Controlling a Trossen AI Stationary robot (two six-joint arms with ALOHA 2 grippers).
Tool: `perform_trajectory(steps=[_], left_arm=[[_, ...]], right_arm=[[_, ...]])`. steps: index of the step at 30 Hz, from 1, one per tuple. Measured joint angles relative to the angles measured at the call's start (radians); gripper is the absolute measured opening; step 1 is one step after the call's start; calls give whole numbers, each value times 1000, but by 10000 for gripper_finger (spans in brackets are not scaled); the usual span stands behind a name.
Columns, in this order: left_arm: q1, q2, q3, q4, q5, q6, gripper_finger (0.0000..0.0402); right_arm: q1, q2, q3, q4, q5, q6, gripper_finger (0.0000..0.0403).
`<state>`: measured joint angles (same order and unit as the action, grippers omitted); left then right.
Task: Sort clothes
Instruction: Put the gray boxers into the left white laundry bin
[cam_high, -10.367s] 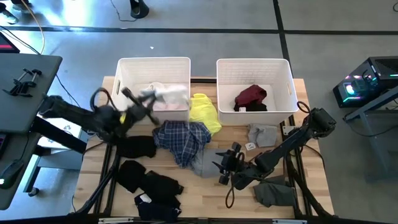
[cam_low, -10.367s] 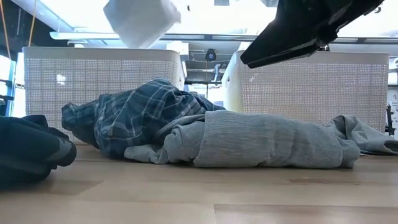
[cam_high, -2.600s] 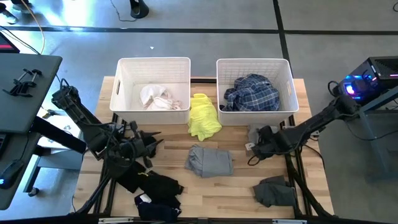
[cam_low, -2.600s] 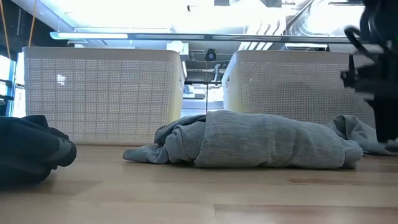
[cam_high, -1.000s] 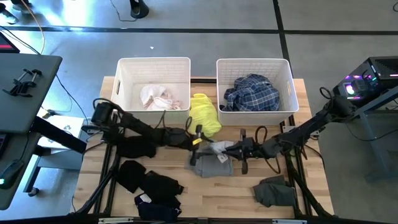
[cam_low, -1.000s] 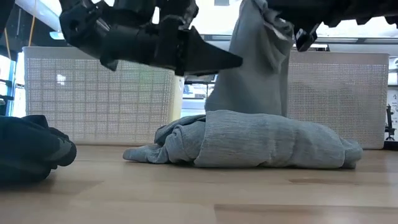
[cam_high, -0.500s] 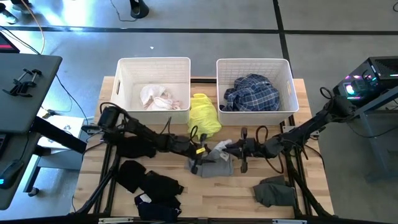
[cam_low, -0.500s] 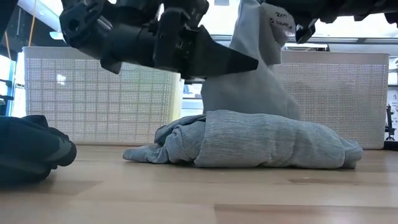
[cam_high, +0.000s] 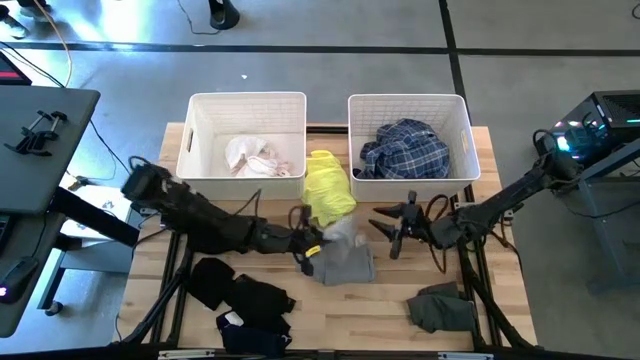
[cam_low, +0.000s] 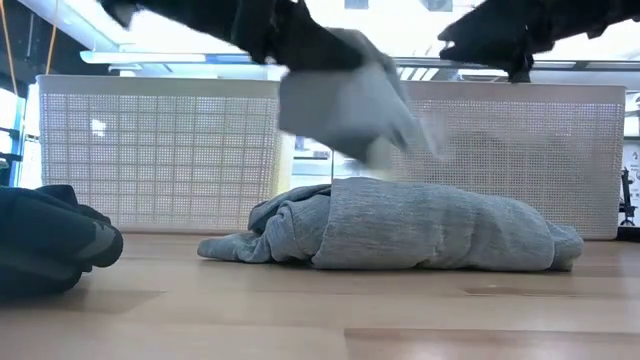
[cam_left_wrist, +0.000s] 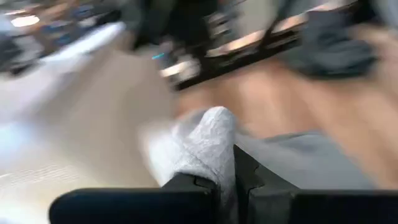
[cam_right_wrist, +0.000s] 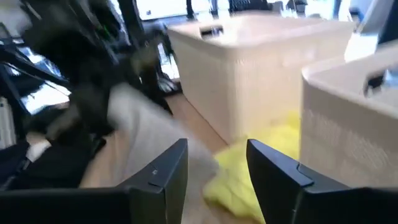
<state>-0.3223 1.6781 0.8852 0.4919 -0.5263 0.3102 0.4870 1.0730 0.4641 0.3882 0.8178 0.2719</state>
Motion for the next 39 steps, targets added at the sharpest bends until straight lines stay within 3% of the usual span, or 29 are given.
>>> perform_trajectory(steps=[3, 12, 15, 18, 21, 25, 28, 34, 39], left_arm=[[-2, -109, 39, -201, -148, 66, 2], [88, -345, 268, -606, -310, 279, 1], [168, -406, 328, -767, -324, 266, 1], [285, -456, 369, -960, -318, 157, 0], [442, -487, 373, -1121, -228, 32, 0], [677, -477, 371, -1281, -9, -63, 0], [816, -432, 371, -1331, 52, -72, 0], [982, -310, 370, -1348, 149, -101, 4], [1064, -196, 370, -1276, 370, -157, 50]], right_arm=[[0, -7, 0, -97, -1, 99, 151], [3, 62, -2, -168, 1, 226, 151], [4, 99, -2, -160, 1, 235, 151], [4, 130, -2, -155, 1, 261, 151], [4, 154, -3, -141, 1, 270, 151], [4, 172, -3, -118, 1, 271, 151], [5, 176, -3, -118, 1, 271, 151], [5, 175, -3, -114, 1, 270, 151], [5, 176, -3, -114, -6, 286, 151]])
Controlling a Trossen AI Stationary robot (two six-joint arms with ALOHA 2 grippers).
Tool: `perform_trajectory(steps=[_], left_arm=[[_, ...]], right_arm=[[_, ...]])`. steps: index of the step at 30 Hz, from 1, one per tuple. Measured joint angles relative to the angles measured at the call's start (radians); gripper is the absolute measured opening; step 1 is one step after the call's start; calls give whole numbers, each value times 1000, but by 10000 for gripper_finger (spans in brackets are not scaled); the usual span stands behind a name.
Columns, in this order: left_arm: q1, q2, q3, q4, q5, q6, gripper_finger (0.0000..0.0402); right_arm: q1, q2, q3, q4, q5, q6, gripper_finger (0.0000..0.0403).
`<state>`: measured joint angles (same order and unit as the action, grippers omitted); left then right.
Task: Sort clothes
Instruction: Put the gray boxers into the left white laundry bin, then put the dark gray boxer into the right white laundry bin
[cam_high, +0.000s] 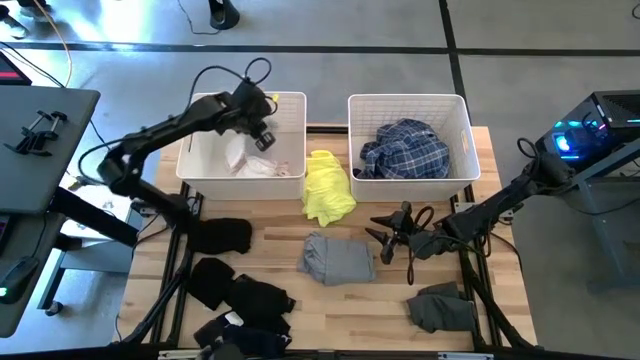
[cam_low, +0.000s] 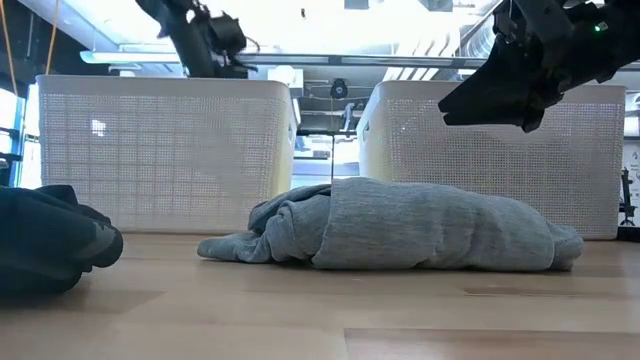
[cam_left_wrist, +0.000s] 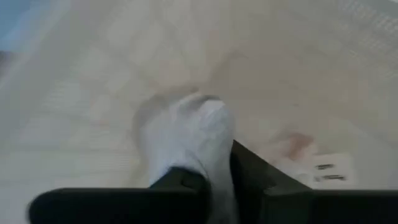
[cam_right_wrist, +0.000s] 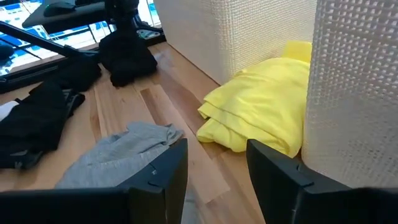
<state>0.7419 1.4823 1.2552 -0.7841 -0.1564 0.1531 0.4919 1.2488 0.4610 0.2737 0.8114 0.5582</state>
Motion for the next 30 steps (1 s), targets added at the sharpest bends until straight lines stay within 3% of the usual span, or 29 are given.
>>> perform_trajectory(steps=[2, 8, 15, 21, 24, 30], left_arm=[[18, 47, 0, -7, 46, -15, 79], [33, 106, 0, -62, 43, -48, 154], [-13, -35, 0, 3, 31, -95, 164], [-212, -239, -18, 90, 28, -64, 153], [-351, -337, -91, 203, 30, -55, 148], [-608, -471, -292, 463, -14, -44, 138]], right_arm=[[1, 1, 0, 0, -13, 10, 151], [27, 1, 0, 0, -30, 2, 151], [60, 2, 0, -2, -29, -8, 151], [74, 28, 0, 70, -68, -127, 151], [74, 89, 13, 155, -84, -197, 151], [74, 232, 125, 154, -140, -303, 151]])
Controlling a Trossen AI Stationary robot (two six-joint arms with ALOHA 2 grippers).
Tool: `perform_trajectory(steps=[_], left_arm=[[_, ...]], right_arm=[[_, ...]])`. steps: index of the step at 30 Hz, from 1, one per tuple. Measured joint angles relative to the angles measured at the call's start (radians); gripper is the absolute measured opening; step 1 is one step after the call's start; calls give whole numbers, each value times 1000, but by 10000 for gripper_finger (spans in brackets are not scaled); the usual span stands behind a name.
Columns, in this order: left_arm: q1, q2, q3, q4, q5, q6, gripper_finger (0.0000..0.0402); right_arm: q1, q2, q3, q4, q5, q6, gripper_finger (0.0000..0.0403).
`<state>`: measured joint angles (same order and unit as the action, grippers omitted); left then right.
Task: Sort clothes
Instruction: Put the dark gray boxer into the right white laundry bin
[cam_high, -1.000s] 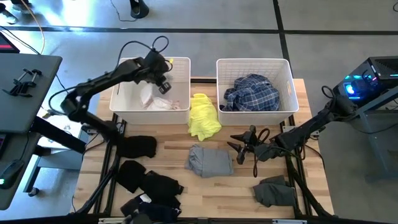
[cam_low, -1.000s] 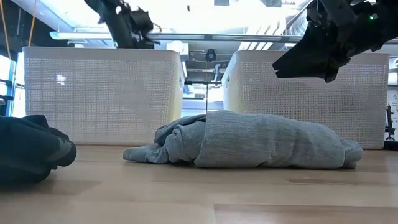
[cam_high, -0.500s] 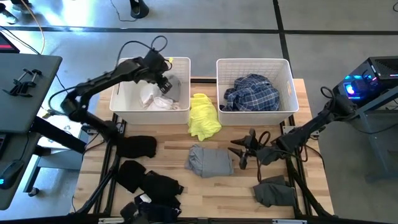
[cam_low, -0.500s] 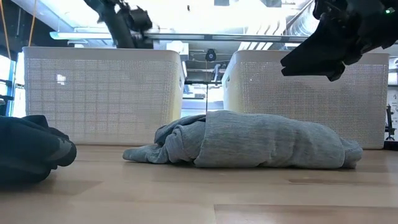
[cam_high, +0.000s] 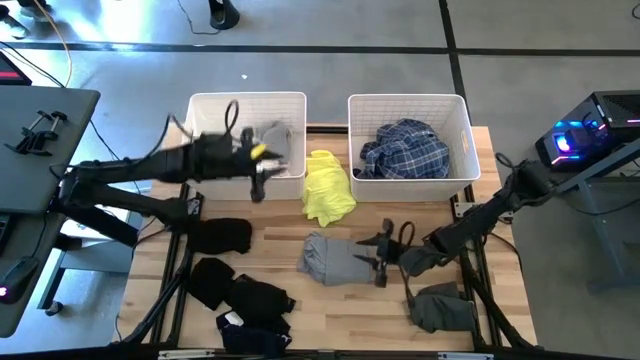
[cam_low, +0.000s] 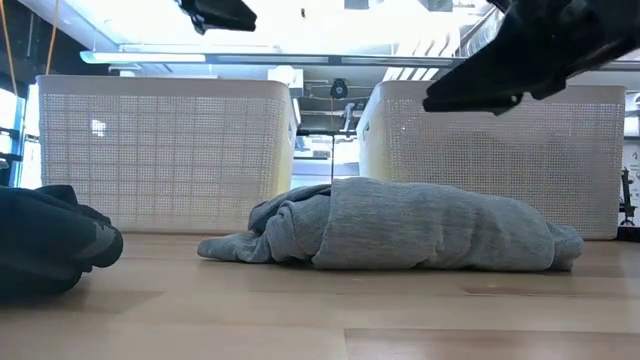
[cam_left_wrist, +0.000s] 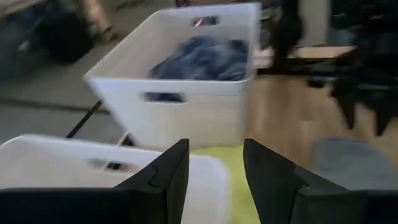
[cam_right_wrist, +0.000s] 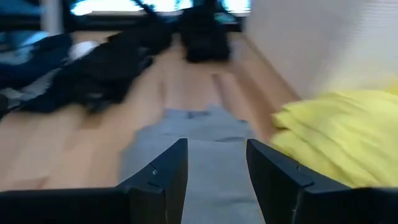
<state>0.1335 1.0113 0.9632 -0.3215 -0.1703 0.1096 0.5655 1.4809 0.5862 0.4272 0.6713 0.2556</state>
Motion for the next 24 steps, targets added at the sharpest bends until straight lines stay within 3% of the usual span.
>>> perform_trajectory(steps=[6, 10, 17, 20, 24], left_arm=[[-196, -25, -152, 152, -70, 70, 133], [-299, -5, -223, 257, -136, 84, 133], [-440, 33, -262, 328, -211, 86, 133], [-470, 46, -261, 325, -255, 79, 133], [-482, 52, -261, 325, -287, 79, 133]], right_arm=[[0, 44, 116, -88, -131, -54, 151], [5, 30, 262, -425, -183, 32, 151], [69, 74, 610, -1304, -308, 511, 151], [91, 88, 684, -1505, -483, 753, 157], [133, 88, 709, -1571, -726, 966, 170]])
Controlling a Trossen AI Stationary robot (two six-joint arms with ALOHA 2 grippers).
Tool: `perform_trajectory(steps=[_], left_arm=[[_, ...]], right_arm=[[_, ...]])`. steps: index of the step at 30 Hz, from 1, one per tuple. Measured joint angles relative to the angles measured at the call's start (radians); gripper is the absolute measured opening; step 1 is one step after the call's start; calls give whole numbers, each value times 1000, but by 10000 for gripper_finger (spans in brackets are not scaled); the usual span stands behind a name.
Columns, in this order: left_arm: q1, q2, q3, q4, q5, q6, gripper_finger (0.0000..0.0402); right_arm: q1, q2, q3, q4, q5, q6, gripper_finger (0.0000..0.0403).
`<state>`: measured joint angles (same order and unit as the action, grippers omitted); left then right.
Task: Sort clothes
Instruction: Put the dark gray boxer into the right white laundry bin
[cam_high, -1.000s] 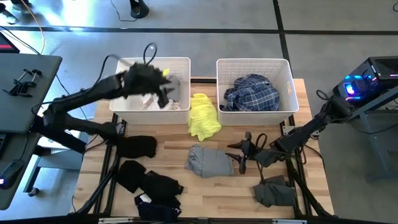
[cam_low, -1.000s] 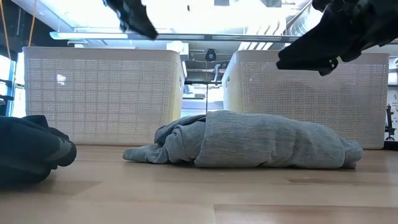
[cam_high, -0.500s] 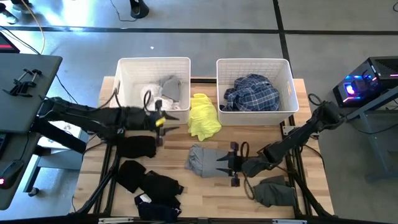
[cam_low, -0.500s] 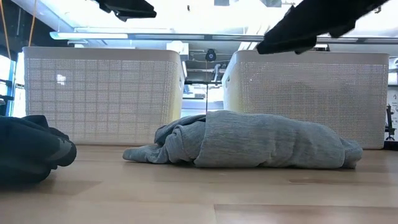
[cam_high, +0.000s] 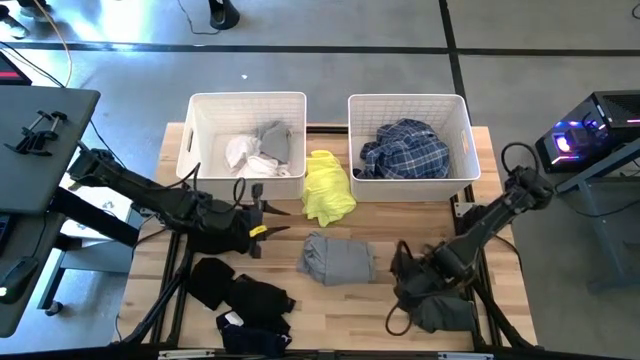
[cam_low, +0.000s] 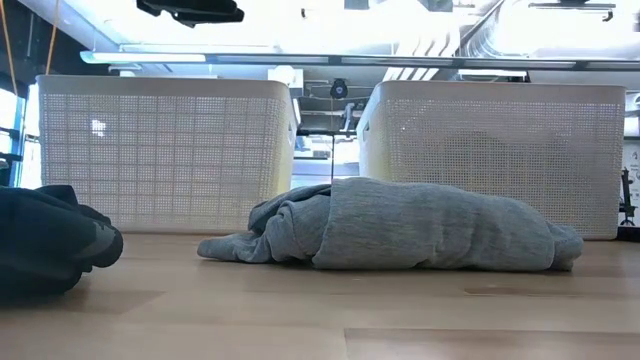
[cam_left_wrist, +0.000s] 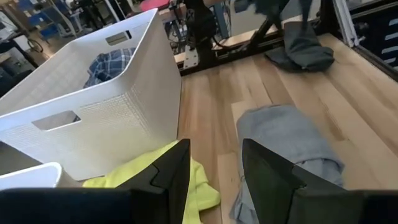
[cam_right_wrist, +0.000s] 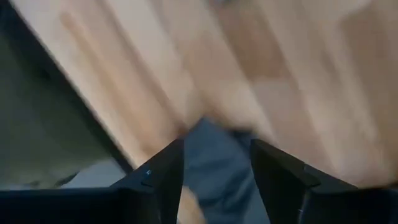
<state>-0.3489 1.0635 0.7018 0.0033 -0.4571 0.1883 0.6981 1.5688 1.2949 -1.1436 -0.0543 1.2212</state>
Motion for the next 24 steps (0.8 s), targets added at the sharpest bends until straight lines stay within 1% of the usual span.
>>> perform_trajectory(steps=[4, 7, 10, 12, 14, 17, 20, 22, 24], left_arm=[[1, -1, 0, 3, -5, 0, 133], [1, -1, 0, 3, -5, 0, 133], [1, -1, 0, 2, -7, 2, 133], [1, -1, 0, 2, -8, 8, 133], [1, -1, 0, 2, -14, 15, 133], [2, -1, 0, 2, -40, 14, 133], [2, -1, 0, 1, -43, 15, 133], [2, -1, 0, 1, -42, 14, 133], [2, -1, 0, 1, -42, 15, 133]], right_arm=[[58, 1, -43, 19, -53, 89, 185], [92, 1, -104, 23, -112, 165, 203], [117, 1, -181, 56, -133, 226, 225], [127, 1, -235, 108, -162, 260, 232], [137, 1, -290, 198, -203, 267, 233], [151, 1, -381, 374, -234, 275, 228], [156, 1, -471, 521, -241, 288, 213], [156, -2, -524, 592, -229, 300, 195], [158, -8, -575, 670, -163, 301, 173]])
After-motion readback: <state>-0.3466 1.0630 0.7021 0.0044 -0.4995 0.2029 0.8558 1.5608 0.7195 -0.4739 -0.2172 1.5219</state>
